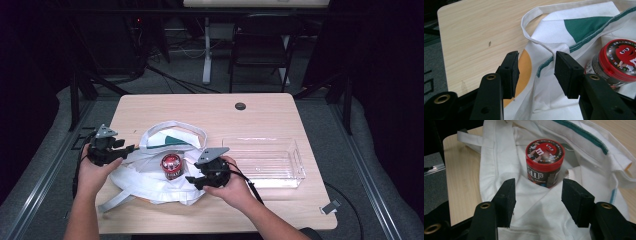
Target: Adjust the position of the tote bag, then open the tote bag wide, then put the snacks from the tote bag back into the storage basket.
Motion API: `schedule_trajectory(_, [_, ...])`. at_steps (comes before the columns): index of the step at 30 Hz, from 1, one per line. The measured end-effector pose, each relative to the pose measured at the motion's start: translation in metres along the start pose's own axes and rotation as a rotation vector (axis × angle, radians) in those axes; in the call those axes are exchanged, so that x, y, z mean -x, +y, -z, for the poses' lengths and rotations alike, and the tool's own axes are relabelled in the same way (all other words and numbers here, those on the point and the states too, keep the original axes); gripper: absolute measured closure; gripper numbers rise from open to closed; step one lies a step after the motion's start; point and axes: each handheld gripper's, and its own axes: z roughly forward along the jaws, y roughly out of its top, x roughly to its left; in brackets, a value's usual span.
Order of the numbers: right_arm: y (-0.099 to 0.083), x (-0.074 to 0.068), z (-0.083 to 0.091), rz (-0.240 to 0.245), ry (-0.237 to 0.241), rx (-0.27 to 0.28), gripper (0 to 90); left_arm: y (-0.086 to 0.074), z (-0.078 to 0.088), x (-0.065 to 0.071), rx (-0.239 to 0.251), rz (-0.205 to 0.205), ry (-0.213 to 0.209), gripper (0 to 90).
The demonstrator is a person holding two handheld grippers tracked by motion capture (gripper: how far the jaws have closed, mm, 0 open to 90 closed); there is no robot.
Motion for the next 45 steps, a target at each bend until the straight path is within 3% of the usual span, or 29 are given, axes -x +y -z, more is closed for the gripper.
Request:
schedule_trajectory(8, [0.018,0.006,-0.006,-0.05,0.016,-0.039,42.0,0.0,0.0,-0.006,0.014,0.01,-0.005,54.3])
schedule_trajectory(13, [0.031,0.008,-0.012,-0.038,0.032,-0.066,37.9,0.0,0.004,-0.006,0.017,0.017,-0.001,53.4])
schedule_trajectory(17, [0.04,0.011,-0.015,-0.014,0.019,-0.088,35.5,0.0,0.004,-0.007,0.024,0.023,-0.005,51.8])
schedule_trajectory(25, [0.053,0.01,-0.021,0.029,0.022,-0.137,35.3,0.0,0.004,-0.008,0.015,0.033,-0.015,48.7])
schedule_trajectory(30, [0.062,0.009,-0.027,0.024,0.038,-0.165,35.0,0.0,0.004,-0.009,0.025,0.035,-0.014,47.1])
schedule_trajectory(39, [0.072,0.005,-0.039,0.086,0.021,-0.209,34.8,0.001,0.0,-0.008,0.019,0.035,-0.022,46.9])
schedule_trajectory(45, [0.078,0.011,-0.038,0.041,0.033,-0.233,38.1,0.0,0.0,-0.008,0.022,0.041,-0.025,47.0])
